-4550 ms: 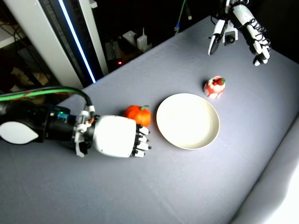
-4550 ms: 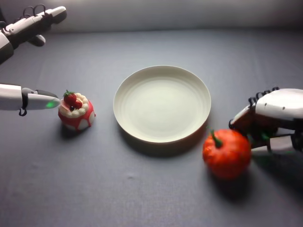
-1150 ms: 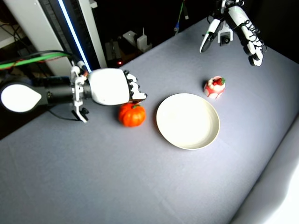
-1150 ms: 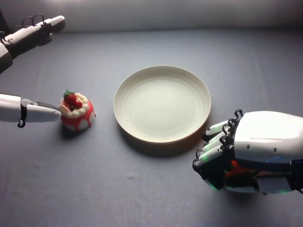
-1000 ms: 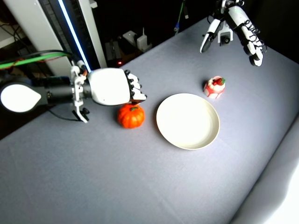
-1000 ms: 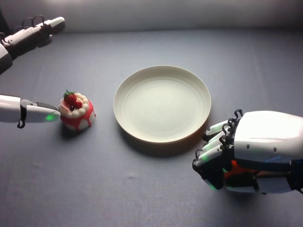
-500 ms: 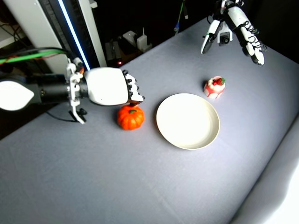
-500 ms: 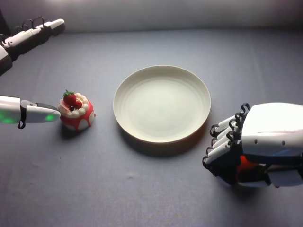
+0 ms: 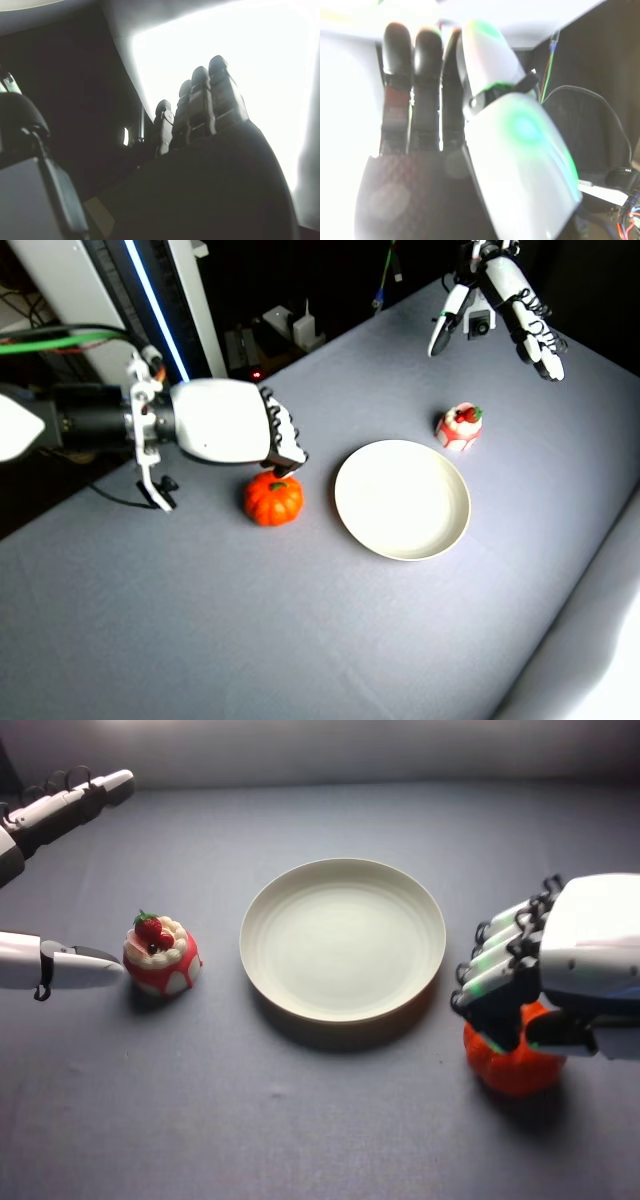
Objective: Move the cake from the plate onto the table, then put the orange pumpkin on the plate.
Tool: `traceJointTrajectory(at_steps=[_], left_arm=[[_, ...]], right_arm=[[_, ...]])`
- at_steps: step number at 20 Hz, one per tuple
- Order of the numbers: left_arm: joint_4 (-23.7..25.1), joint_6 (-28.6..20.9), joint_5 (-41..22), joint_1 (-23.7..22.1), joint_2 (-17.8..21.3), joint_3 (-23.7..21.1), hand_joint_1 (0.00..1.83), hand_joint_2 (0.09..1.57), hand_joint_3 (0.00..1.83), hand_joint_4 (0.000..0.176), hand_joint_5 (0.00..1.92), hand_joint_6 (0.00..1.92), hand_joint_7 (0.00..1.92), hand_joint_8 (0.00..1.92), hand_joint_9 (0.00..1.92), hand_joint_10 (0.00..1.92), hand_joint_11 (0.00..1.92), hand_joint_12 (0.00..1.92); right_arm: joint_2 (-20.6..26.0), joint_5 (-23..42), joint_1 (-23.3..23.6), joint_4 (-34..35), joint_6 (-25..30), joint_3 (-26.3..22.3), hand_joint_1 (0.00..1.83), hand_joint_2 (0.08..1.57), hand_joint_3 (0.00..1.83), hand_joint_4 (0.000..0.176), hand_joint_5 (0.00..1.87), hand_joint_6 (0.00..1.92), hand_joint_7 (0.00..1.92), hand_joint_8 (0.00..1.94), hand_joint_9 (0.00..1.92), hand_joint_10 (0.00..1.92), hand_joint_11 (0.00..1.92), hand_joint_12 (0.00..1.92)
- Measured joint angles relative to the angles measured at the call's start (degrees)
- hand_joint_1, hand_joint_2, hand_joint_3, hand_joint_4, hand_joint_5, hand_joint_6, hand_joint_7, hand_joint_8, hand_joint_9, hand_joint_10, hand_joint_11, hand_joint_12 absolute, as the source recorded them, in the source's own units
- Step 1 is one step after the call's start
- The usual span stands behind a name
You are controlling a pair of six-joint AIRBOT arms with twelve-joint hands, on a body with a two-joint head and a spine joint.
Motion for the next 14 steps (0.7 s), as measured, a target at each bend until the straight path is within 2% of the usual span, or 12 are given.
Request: traceJointTrajectory(at_steps=[1, 2, 4, 5, 7, 8, 9, 10, 11, 12, 13, 14], left_arm=[[-0.02, 0.00, 0.04, 0.02, 0.00, 0.00, 0.89, 0.86, 0.00, 0.176, 0.00, 0.00, 0.00, 0.00, 0.02, 0.00, 0.00, 0.00], [-0.13, 0.02, -0.09, 0.07, 0.00, -0.13, 0.89, 0.86, 0.00, 0.176, 0.00, 0.00, 0.00, 0.00, 0.02, 0.00, 0.00, 0.00], [0.09, -0.04, -0.33, 0.09, 0.00, -0.35, 0.90, 0.87, 0.01, 0.176, 0.00, 0.00, 0.00, 0.00, 0.00, 0.00, 0.00, 0.00], [-0.07, -0.02, -0.55, 0.55, 0.00, -0.35, 0.89, 0.88, 0.01, 0.176, 0.00, 0.00, 0.00, 0.00, 0.00, 0.00, 0.00, 0.00], [-0.44, -0.02, -0.22, 0.66, 0.00, -0.35, 0.87, 0.89, 0.01, 0.176, 0.00, 0.00, 0.00, 0.00, 0.00, 0.00, 0.00, 0.00], [-0.42, -0.02, -0.55, 0.66, 0.00, -0.35, 0.88, 0.89, 0.01, 0.176, 0.00, 0.00, 0.00, 0.00, 0.00, 0.00, 0.00, 0.00], [-0.46, -0.02, -0.52, 0.66, -0.02, -0.35, 0.88, 0.89, 0.01, 0.176, 0.00, 0.00, 0.00, 0.00, 0.00, 0.00, 0.00, 0.00], [-0.44, -0.02, -0.55, 0.66, -0.04, -0.35, 0.88, 0.89, 0.01, 0.176, 0.00, 0.00, 0.00, 0.00, 0.00, 0.00, 0.00, 0.00], [-0.33, -0.02, -0.66, 0.66, -0.04, -0.35, 0.88, 0.89, 0.01, 0.176, 0.00, 0.00, 0.00, 0.00, 0.00, 0.00, 0.00, 0.00], [-0.42, -0.02, -0.66, 0.66, -0.04, -0.35, 0.89, 0.89, 0.01, 0.176, 0.00, 0.00, 0.00, 0.00, 0.00, 0.00, 0.00, 0.00], [-0.44, -0.02, -0.74, 0.66, -0.04, -0.35, 0.89, 0.89, 0.01, 0.176, 0.00, 0.00, 0.00, 0.00, 0.00, 0.00, 0.00, 0.00], [-0.46, -0.02, -0.72, 0.66, -0.04, -0.35, 0.90, 0.88, 0.00, 0.176, 0.00, 0.00, 0.00, 0.00, 0.00, 0.00, 0.00, 0.00]], right_arm=[[0.72, -0.24, 0.33, 0.48, -1.38, -0.35, 1.15, 1.30, 0.00, 0.000, 0.62, 1.50, 0.70, 1.49, 0.75, 1.41, 0.75, 1.60], [1.31, -0.26, 0.94, 0.96, -2.29, -0.39, 1.11, 1.32, 0.00, 0.000, 0.69, 1.51, 0.59, 1.56, 0.80, 1.33, 0.82, 1.62], [3.30, -0.63, 3.10, 3.48, -5.53, -0.57, 1.20, 1.24, 0.00, 0.000, 0.65, 1.28, 0.86, 1.42, 0.89, 1.32, 0.83, 1.62], [4.20, -0.87, 4.11, 6.75, -9.64, -0.68, 1.20, 1.21, 0.00, 0.000, 0.74, 1.18, 0.89, 1.34, 0.86, 1.11, 0.76, 1.52], [4.28, -1.99, 4.63, 12.02, -15.76, -0.31, 1.18, 1.24, 0.00, 0.000, 0.67, 1.31, 0.87, 1.35, 0.85, 1.18, 0.74, 1.62], [4.17, -2.75, 4.66, 12.72, -16.85, -0.24, 1.31, 1.20, 0.00, 0.000, 0.69, 1.32, 0.86, 1.23, 0.82, 1.32, 0.69, 1.41], [4.07, -3.50, 5.07, 12.70, -16.85, -0.07, 1.21, 1.20, 0.00, 0.000, 0.74, 1.27, 0.92, 1.15, 0.85, 1.01, 0.65, 1.42], [4.07, -3.67, 5.31, 13.18, -17.46, -0.02, 1.18, 1.23, 0.00, 0.000, 0.70, 1.29, 0.86, 1.35, 0.82, 1.03, 0.63, 1.49], [4.07, -3.63, 5.49, 13.73, -18.10, 0.04, 1.18, 1.23, 0.00, 0.000, 0.70, 1.29, 0.86, 1.35, 0.82, 1.03, 0.63, 1.49], [4.07, -3.80, 5.49, 14.67, -18.69, 0.17, 1.22, 1.19, 0.00, 0.000, 0.82, 1.05, 0.87, 1.39, 0.87, 1.30, 0.75, 1.69], [4.07, -4.15, 5.49, 14.69, -18.80, 0.22, 1.22, 1.19, 0.00, 0.000, 0.82, 1.05, 0.87, 1.39, 0.87, 1.30, 0.75, 1.69], [4.07, -4.44, 5.49, 14.71, -18.82, 0.22, 1.32, 1.19, 0.00, 0.000, 0.74, 1.20, 0.88, 1.20, 0.85, 1.35, 0.69, 1.52]])
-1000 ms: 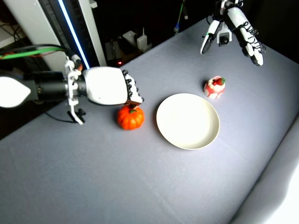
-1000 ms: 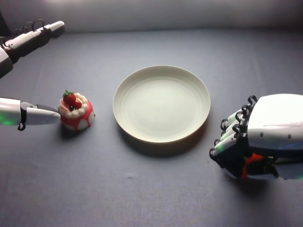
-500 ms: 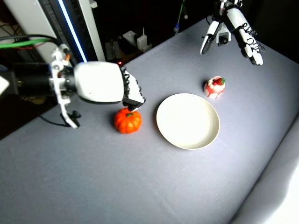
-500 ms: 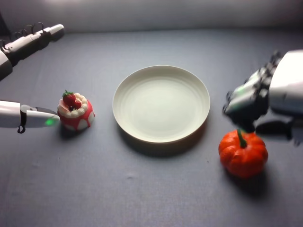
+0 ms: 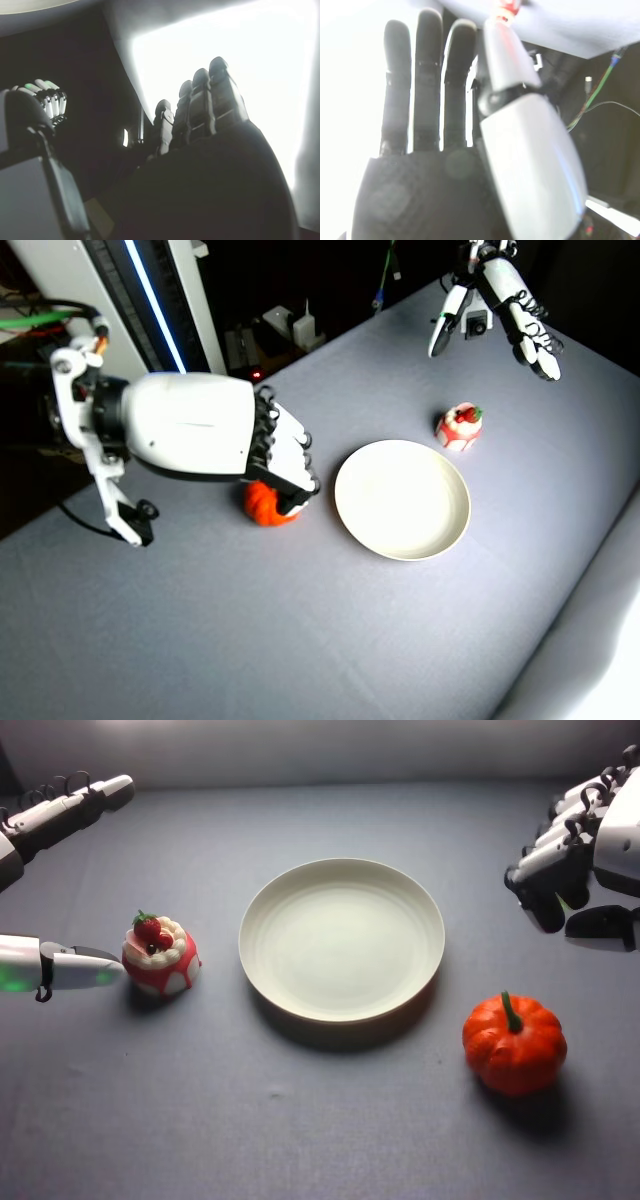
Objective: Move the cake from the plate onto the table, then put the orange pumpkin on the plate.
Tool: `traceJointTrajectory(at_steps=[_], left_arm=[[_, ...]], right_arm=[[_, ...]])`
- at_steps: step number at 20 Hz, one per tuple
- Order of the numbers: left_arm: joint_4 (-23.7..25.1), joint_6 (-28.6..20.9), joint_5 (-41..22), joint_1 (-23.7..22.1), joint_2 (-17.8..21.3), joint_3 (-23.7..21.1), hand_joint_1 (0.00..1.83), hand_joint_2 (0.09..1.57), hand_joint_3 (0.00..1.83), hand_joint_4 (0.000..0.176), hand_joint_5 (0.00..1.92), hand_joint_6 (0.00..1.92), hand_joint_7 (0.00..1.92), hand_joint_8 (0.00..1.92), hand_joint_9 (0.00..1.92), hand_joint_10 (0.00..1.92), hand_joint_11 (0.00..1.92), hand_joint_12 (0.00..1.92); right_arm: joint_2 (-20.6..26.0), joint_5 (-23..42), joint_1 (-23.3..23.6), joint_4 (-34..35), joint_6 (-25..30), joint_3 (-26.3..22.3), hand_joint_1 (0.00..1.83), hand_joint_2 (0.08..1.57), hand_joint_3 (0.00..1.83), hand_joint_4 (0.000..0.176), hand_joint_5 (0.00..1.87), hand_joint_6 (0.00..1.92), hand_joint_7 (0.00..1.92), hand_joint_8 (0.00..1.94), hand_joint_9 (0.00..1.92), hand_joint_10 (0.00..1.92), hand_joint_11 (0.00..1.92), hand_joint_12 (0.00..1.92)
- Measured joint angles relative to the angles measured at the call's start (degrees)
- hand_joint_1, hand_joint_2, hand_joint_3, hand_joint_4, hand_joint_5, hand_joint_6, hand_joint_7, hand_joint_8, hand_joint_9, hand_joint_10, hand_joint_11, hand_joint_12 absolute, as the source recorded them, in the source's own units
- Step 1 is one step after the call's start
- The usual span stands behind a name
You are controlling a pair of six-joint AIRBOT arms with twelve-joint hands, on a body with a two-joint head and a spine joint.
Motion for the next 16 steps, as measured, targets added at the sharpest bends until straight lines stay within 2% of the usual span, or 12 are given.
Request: traceJointTrajectory(at_steps=[2, 3, 4, 5, 6, 7, 8, 9, 10, 11, 12, 16], left_arm=[[0.02, 0.00, 0.00, 0.00, 0.00, 0.00, 0.88, 0.89, 0.00, 0.176, 0.00, 0.00, 0.00, 0.00, 0.00, 0.00, 0.00, 0.00], [0.02, 0.00, -0.02, 0.02, 0.00, 0.00, 0.88, 0.88, 0.00, 0.176, 0.00, 0.00, 0.00, 0.00, 0.00, 0.00, 0.00, 0.00], [0.00, 0.00, -0.07, 0.11, 0.00, 0.00, 0.89, 0.86, 0.00, 0.176, 0.00, 0.00, 0.00, 0.00, 0.00, 0.00, 0.00, 0.00], [-0.04, 0.00, -0.07, 0.26, 0.00, 0.00, 0.90, 0.86, 0.00, 0.176, 0.00, 0.00, 0.00, 0.00, 0.00, 0.00, 0.00, 0.00], [-0.04, 0.00, -0.22, 0.63, 0.00, 0.00, 0.90, 0.86, 0.00, 0.176, 0.00, 0.00, 0.00, 0.00, 0.00, 0.00, 0.00, 0.00], [-0.04, 0.00, -0.09, 0.83, -0.02, 0.00, 0.90, 0.86, 0.00, 0.176, 0.00, 0.00, 0.00, 0.00, 0.00, 0.00, 0.00, 0.00], [-0.09, 0.02, -0.09, 0.83, -0.11, 0.00, 0.90, 0.87, 0.00, 0.176, 0.00, 0.00, 0.00, 0.00, 0.00, 0.00, 0.00, 0.00], [-0.42, 0.02, -0.11, 0.83, -0.24, 0.00, 0.92, 0.86, 0.00, 0.176, 0.00, 0.00, 0.00, 0.00, 0.00, 0.00, 0.00, 0.00], [-0.44, 0.00, -0.09, 0.83, -0.35, 0.00, 0.91, 0.87, 0.00, 0.176, 0.00, 0.00, 0.00, 0.00, 0.00, 0.00, 0.00, 0.00], [-0.24, 0.00, -0.09, 0.83, -0.35, 0.00, 0.91, 0.88, 0.00, 0.176, 0.00, 0.00, 0.00, 0.00, 0.00, 0.00, 0.00, 0.00], [-0.24, 0.00, -0.15, 0.83, -0.35, 0.00, 0.90, 0.87, 0.00, 0.176, 0.00, 0.00, 0.00, 0.00, 0.00, 0.00, 0.00, 0.00], [-0.31, 0.00, -0.20, 0.83, -0.35, 0.00, 0.89, 0.88, 0.00, 0.176, 0.00, 0.00, 0.00, 0.00, 0.00, 0.00, 0.00, 0.00]], right_arm=[[0.00, -0.33, -0.02, 0.02, 0.00, -0.02, 1.16, 1.23, 0.00, 0.001, 0.72, 1.30, 0.82, 1.32, 0.66, 1.03, 0.51, 1.39], [0.00, -0.33, 0.00, 0.13, -0.02, -0.20, 1.27, 1.28, 0.00, 0.000, 0.74, 1.45, 0.58, 1.38, 0.58, 1.43, 0.49, 1.37], [0.04, -0.35, 0.00, 0.17, -0.02, -0.50, 1.11, 1.24, 0.00, 0.000, 0.76, 1.34, 0.47, 0.71, 0.42, 0.86, 0.24, 1.20], [0.04, -0.35, 0.00, -0.02, -0.02, -0.79, 1.07, 1.01, 0.00, 0.000, 0.48, 0.50, 0.44, 0.27, 0.38, 0.40, 0.16, 1.04], [0.04, -0.22, 0.00, 0.02, -0.02, -1.27, 1.03, 0.92, 0.00, 0.057, 0.39, 0.15, 0.41, 0.08, 0.39, 0.16, 0.08, 0.99], [0.13, -0.09, 0.00, 0.00, -0.02, -1.62, 0.92, 0.88, 0.00, 0.061, 0.38, 0.04, 0.36, 0.02, 0.43, 0.07, 0.10, 0.92], [0.35, 0.07, 0.00, -0.31, 0.04, -2.21, 0.89, 0.84, 0.00, 0.076, 0.40, 0.01, 0.30, 0.00, 0.35, 0.01, 0.04, 0.97], [0.55, 0.20, 0.00, -0.61, 0.11, -2.71, 0.84, 0.83, 0.00, 0.060, 0.35, 0.01, 0.25, 0.00, 0.26, 0.01, 0.01, 0.78], [0.59, 0.83, 0.00, -1.75, 1.07, -2.75, 0.85, 0.80, 0.00, 0.083, 0.30, 0.00, 0.23, 0.00, 0.23, 0.00, 0.00, 0.66], [0.59, 0.96, 0.00, -2.60, 2.34, -2.75, 0.78, 0.78, 0.00, 0.084, 0.23, 0.00, 0.16, 0.00, 0.17, 0.00, 0.00, 0.57], [0.63, 0.92, 0.00, -3.13, 3.15, -2.60, 0.78, 0.79, 0.00, 0.063, 0.22, 0.00, 0.15, 0.00, 0.17, 0.00, 0.00, 0.54], [0.28, -0.04, -0.31, -3.08, 3.48, -2.29, 0.72, 0.78, 0.00, 0.079, 0.15, 0.00, 0.09, 0.00, 0.12, 0.00, 0.00, 0.45]])
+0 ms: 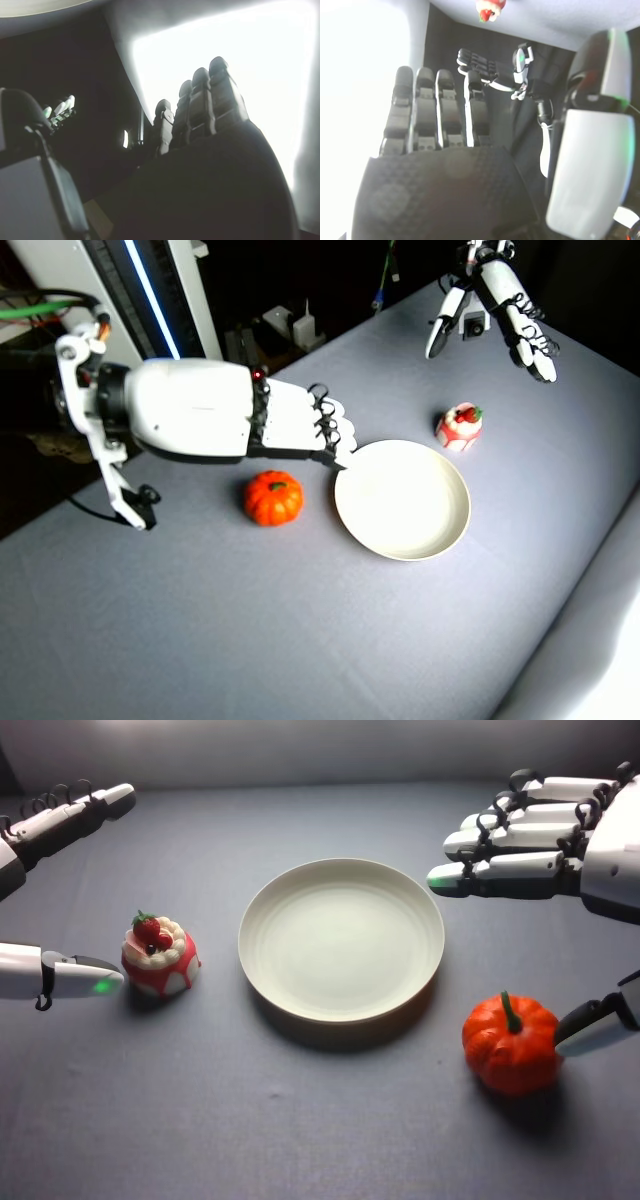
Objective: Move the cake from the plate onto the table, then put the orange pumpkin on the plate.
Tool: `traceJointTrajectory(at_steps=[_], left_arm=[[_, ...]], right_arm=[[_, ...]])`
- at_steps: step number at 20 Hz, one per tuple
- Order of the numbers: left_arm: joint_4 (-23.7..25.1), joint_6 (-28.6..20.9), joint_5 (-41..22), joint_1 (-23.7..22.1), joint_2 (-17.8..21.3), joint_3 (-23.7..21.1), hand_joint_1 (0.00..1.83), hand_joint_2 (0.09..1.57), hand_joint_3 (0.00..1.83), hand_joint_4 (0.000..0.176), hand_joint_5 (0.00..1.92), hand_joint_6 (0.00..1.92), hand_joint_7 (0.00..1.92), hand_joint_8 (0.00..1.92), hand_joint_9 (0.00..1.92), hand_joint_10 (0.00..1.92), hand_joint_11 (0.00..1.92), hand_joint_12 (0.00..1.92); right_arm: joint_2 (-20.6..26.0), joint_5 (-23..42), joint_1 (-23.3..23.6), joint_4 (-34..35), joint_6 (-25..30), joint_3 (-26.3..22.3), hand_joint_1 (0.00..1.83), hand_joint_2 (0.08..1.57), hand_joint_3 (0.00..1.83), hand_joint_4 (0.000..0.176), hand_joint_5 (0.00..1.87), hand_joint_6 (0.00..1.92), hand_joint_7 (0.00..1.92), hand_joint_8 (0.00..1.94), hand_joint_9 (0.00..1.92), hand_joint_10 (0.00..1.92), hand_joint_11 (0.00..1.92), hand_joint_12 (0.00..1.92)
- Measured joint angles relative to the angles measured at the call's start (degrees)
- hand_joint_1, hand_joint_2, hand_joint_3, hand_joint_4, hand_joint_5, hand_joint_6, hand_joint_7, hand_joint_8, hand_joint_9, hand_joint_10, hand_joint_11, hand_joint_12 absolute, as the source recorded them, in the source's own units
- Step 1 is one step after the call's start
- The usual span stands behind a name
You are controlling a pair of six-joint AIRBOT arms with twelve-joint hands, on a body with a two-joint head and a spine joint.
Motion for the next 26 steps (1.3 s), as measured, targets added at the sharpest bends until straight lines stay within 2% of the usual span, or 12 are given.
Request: traceJointTrajectory(at_steps=[3, 5, 7, 8, 10, 12, 14, 16, 21, 22, 25, 26], left_arm=[[-0.02, 0.00, -0.07, 0.00, 0.00, 0.00, 0.89, 0.87, 0.00, 0.176, 0.00, 0.00, 0.00, 0.00, 0.00, 0.00, 0.00, 0.00], [-0.09, 0.00, -0.04, 0.00, 0.00, 0.00, 0.90, 0.87, 0.00, 0.176, 0.00, 0.00, 0.00, 0.00, 0.00, 0.00, 0.00, 0.00], [-0.09, 0.00, -0.11, 0.00, -0.02, 0.00, 0.91, 0.87, 0.00, 0.176, 0.00, 0.00, 0.00, 0.00, 0.00, 0.00, 0.00, 0.00], [-0.09, 0.00, -0.15, 0.00, -0.02, 0.00, 0.90, 0.86, 0.00, 0.176, 0.00, 0.00, 0.00, 0.00, 0.00, 0.00, 0.00, 0.00], [-0.24, 0.02, -0.20, 0.00, -0.22, 0.00, 0.91, 0.86, 0.00, 0.176, 0.00, 0.00, 0.00, 0.00, 0.00, 0.00, 0.00, 0.00], [-0.11, 0.00, -0.17, 0.24, -0.37, 0.00, 0.93, 0.88, 0.01, 0.176, 0.00, 0.00, 0.00, 0.00, 0.00, 0.00, 0.00, 0.00], [0.07, 0.02, -0.22, 0.24, -0.26, 0.00, 0.93, 0.87, 0.00, 0.176, 0.00, 0.00, 0.00, 0.00, 0.00, 0.00, 0.00, 0.00], [-0.24, 0.02, -0.50, 0.24, -0.17, 0.02, 0.88, 0.85, 0.00, 0.176, 0.00, 0.00, 0.00, 0.00, 0.00, 0.00, 0.00, 0.00], [-1.16, 0.00, -1.31, 0.37, -0.81, 0.24, 0.86, 0.84, 0.00, 0.176, 0.00, 0.00, 0.00, 0.00, 0.00, 0.00, 0.00, 0.00], [-1.31, 0.02, -1.46, 0.48, -1.03, 0.35, 0.87, 0.83, 0.00, 0.176, 0.00, 0.00, 0.00, 0.00, 0.00, 0.00, 0.00, 0.00], [-1.29, 0.00, -1.60, 0.48, -1.03, 0.37, 0.87, 0.83, 0.00, 0.176, 0.00, 0.00, 0.00, 0.00, 0.00, 0.00, 0.00, 0.00], [-1.25, 0.02, -1.62, 0.48, -1.03, 0.37, 0.87, 0.84, 0.00, 0.176, 0.00, 0.00, 0.00, 0.00, 0.00, 0.00, 0.00, 0.00]], right_arm=[[-0.26, -0.39, -1.14, -0.04, 0.92, 0.24, 0.67, 0.74, 0.00, 0.109, 0.05, 0.00, 0.00, 0.00, 0.03, 0.00, 0.00, 0.44], [-0.52, -0.66, -1.97, 0.39, 1.14, 0.68, 0.65, 0.75, 0.00, 0.170, 0.00, 0.00, 0.00, 0.00, 0.00, 0.00, 0.00, 0.36], [-1.03, -1.14, -2.95, 0.94, 1.27, 1.27, 0.62, 0.77, 0.00, 0.172, 0.00, 0.00, 0.00, 0.00, 0.00, 0.00, 0.00, 0.23], [-1.33, -1.53, -3.65, 1.36, 1.36, 1.49, 0.62, 0.80, 0.00, 0.161, 0.00, 0.00, 0.00, 0.00, 0.00, 0.00, 0.00, 0.28], [-1.79, -1.92, -4.39, 1.79, 1.42, 2.01, 0.68, 0.82, 0.00, 0.175, 0.00, 0.00, 0.00, 0.00, 0.00, 0.00, 0.00, 0.43], [-2.43, -1.88, -4.90, 2.14, 1.51, 2.75, 0.71, 0.84, 0.01, 0.124, 0.06, 0.01, 0.03, 0.01, 0.06, 0.02, 0.00, 0.54], [-2.95, -2.38, -5.53, 2.56, 1.57, 3.54, 0.74, 0.85, 0.00, 0.114, 0.09, 0.01, 0.08, 0.01, 0.11, 0.01, 0.00, 0.61], [-4.11, -2.80, -5.86, 3.50, 1.77, 4.92, 0.78, 0.87, 0.00, 0.058, 0.13, 0.01, 0.14, 0.01, 0.19, 0.02, 0.00, 0.81], [-6.62, -2.80, -7.78, 5.27, 1.79, 6.91, 0.77, 0.88, 0.00, 0.041, 0.16, 0.01, 0.19, 0.00, 0.18, 0.00, 0.00, 0.59], [-7.23, -2.97, -7.96, 6.32, 1.79, 7.67, 0.76, 0.87, 0.00, 0.005, 0.19, 0.01, 0.22, 0.01, 0.22, 0.01, 0.00, 0.67], [-8.41, -3.67, -7.96, 6.56, 1.79, 9.01, 0.76, 0.86, 0.00, 0.000, 0.22, 0.01, 0.28, 0.01, 0.27, 0.02, 0.00, 0.85], [-9.18, -4.02, -7.98, 6.69, 1.77, 9.40, 0.78, 0.86, 0.00, 0.000, 0.24, 0.00, 0.30, 0.00, 0.31, 0.03, 0.00, 1.11]])
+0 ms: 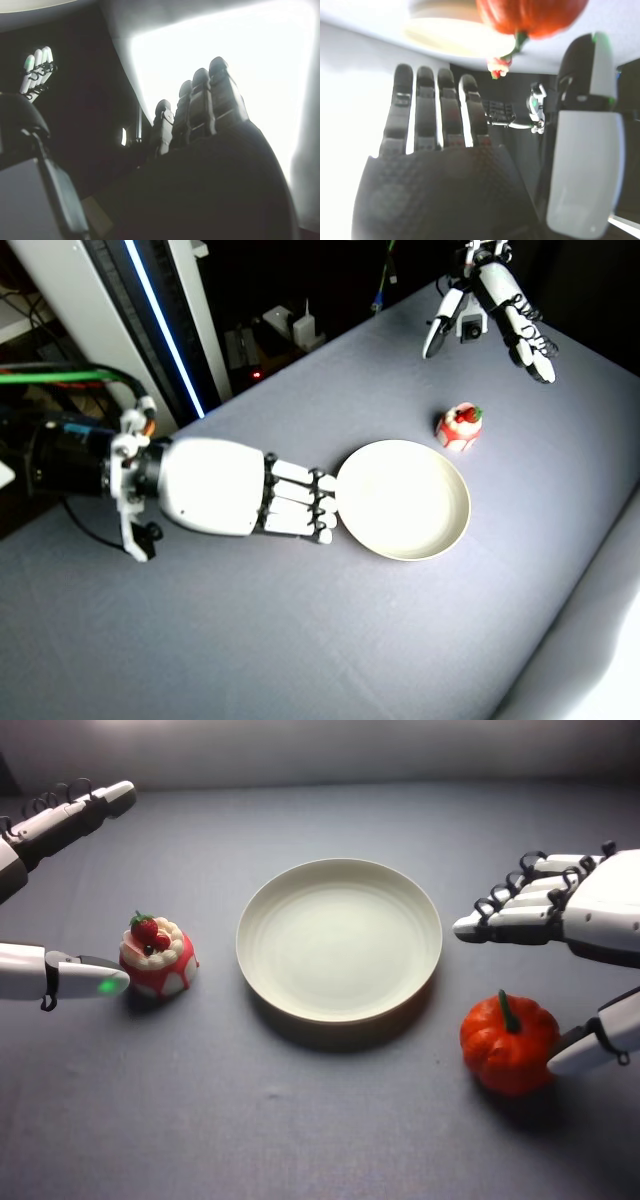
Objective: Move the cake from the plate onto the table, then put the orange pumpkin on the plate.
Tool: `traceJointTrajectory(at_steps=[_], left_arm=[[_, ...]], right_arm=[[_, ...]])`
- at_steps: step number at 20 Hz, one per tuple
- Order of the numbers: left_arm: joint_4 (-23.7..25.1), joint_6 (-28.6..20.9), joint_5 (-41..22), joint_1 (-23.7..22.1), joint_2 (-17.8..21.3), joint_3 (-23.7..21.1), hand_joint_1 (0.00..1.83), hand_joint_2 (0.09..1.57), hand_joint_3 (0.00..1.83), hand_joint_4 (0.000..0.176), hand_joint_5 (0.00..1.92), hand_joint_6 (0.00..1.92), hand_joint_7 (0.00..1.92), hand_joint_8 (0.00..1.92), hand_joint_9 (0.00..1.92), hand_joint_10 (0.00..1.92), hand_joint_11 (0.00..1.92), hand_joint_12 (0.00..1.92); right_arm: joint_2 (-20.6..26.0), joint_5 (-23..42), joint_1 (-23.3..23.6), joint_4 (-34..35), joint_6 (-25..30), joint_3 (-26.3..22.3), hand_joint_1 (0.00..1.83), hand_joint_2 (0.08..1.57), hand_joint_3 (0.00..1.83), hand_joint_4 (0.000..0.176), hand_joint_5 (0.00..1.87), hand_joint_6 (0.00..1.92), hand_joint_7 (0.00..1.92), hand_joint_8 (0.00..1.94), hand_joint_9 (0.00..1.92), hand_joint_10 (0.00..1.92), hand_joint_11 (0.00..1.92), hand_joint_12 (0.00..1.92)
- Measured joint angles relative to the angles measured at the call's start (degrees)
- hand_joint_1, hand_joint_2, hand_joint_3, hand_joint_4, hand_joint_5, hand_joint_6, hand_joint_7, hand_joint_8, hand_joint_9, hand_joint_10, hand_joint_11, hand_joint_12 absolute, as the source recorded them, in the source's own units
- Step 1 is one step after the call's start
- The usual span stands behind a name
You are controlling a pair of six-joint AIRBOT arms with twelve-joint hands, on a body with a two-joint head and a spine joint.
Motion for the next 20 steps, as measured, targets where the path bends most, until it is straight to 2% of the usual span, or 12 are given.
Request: traceJointTrajectory(at_steps=[1, 2, 6, 7, 8, 11, 12, 14, 16, 18, 20], left_arm=[[0.04, -0.02, 0.02, 0.00, 0.00, -0.02, 0.84, 0.84, 0.00, 0.176, 0.00, 0.00, 0.00, 0.00, 0.00, 0.00, 0.00, 0.00], [0.00, 0.00, 0.02, 0.00, 0.00, 0.00, 0.85, 0.84, 0.00, 0.176, 0.00, 0.00, 0.00, 0.00, 0.00, 0.00, 0.00, 0.00], [-0.09, -0.02, 0.04, 0.00, 0.00, 0.00, 0.88, 0.84, 0.00, 0.176, 0.00, 0.00, 0.00, 0.00, 0.00, 0.00, 0.00, 0.00], [-0.09, -0.02, 0.04, 0.00, 0.00, 0.00, 0.87, 0.84, 0.00, 0.176, 0.00, 0.00, 0.00, 0.00, 0.00, 0.00, 0.00, 0.00], [-0.09, -0.02, 0.02, 0.00, 0.00, 0.00, 0.88, 0.84, 0.00, 0.176, 0.00, 0.00, 0.00, 0.00, 0.00, 0.00, 0.00, 0.00], [-0.09, 0.00, 0.04, 0.00, -0.07, 0.00, 0.87, 0.85, 0.00, 0.176, 0.00, 0.00, 0.00, 0.00, 0.00, 0.00, 0.00, 0.00], [-0.13, 0.00, 0.04, 0.00, -0.13, 0.02, 0.87, 0.86, 0.01, 0.176, 0.00, 0.00, 0.00, 0.00, 0.00, 0.00, 0.00, 0.00], [-0.07, 0.00, 0.04, 0.00, -0.35, 0.11, 0.88, 0.86, 0.01, 0.176, 0.00, 0.00, 0.00, 0.00, 0.00, 0.00, 0.00, 0.00], [0.07, -0.02, 0.07, 0.00, -0.37, 0.11, 0.92, 0.86, 0.01, 0.176, 0.00, 0.00, 0.00, 0.00, 0.00, 0.00, 0.00, 0.00], [-0.15, -0.02, 0.07, 0.00, -0.37, 0.11, 0.91, 0.86, 0.00, 0.176, 0.00, 0.00, 0.00, 0.00, 0.00, 0.00, 0.00, 0.00], [-0.04, -0.02, 0.02, 0.00, -0.42, 0.11, 0.94, 0.86, 0.00, 0.176, 0.00, 0.00, 0.00, 0.00, 0.00, 0.00, 0.00, 0.00]], right_arm=[[-0.44, -0.15, -0.39, -0.02, 0.02, 0.15, 0.79, 0.85, 0.00, 0.000, 0.26, 0.00, 0.30, 0.00, 0.31, 0.02, 0.00, 1.11], [-0.68, -0.35, -0.48, -0.31, 0.02, 0.15, 0.80, 0.85, 0.00, 0.000, 0.26, 0.00, 0.30, 0.00, 0.30, 0.01, 0.00, 1.03], [-1.68, -0.59, -0.57, -0.17, 0.02, 0.87, 0.81, 0.86, 0.00, 0.000, 0.28, 0.00, 0.34, 0.01, 0.35, 0.02, 0.00, 1.01], [-1.97, -0.92, -0.57, -0.15, 0.02, 0.96, 0.86, 0.87, 0.00, 0.000, 0.28, 0.00, 0.35, 0.01, 0.37, 0.02, 0.00, 1.05], [-2.19, -0.87, -0.92, 0.02, 0.02, 1.01, 0.90, 0.87, 0.00, 0.000, 0.28, 0.00, 0.38, 0.01, 0.41, 0.04, 0.00, 1.17], [-3.21, -1.22, -2.03, 0.37, 0.02, 1.36, 0.90, 0.87, 0.00, 0.000, 0.29, 0.00, 0.38, 0.02, 0.41, 0.04, 0.00, 1.19], [-3.41, -1.90, -2.03, 0.35, 0.02, 1.38, 0.91, 0.88, 0.00, 0.000, 0.28, 0.01, 0.36, 0.01, 0.38, 0.02, 0.00, 1.08], [-3.50, -1.70, -2.03, 0.87, 0.00, 1.86, 0.92, 0.87, 0.00, 0.000, 0.28, 0.01, 0.36, 0.01, 0.38, 0.02, 0.00, 1.08], [-3.50, -1.55, -2.80, 1.44, 0.00, 1.95, 0.83, 0.88, 0.00, 0.000, 0.31, 0.01, 0.43, 0.02, 0.46, 0.04, 0.00, 1.28], [-3.74, -2.25, -3.50, 1.29, 0.02, 1.95, 0.81, 0.88, 0.00, 0.000, 0.32, 0.01, 0.44, 0.02, 0.48, 0.04, 0.00, 1.28], [-3.78, -2.12, -3.85, 1.38, 0.09, 1.88, 0.81, 0.91, 0.01, 0.000, 0.34, 0.01, 0.50, 0.02, 0.54, 0.07, 0.09, 1.27]])
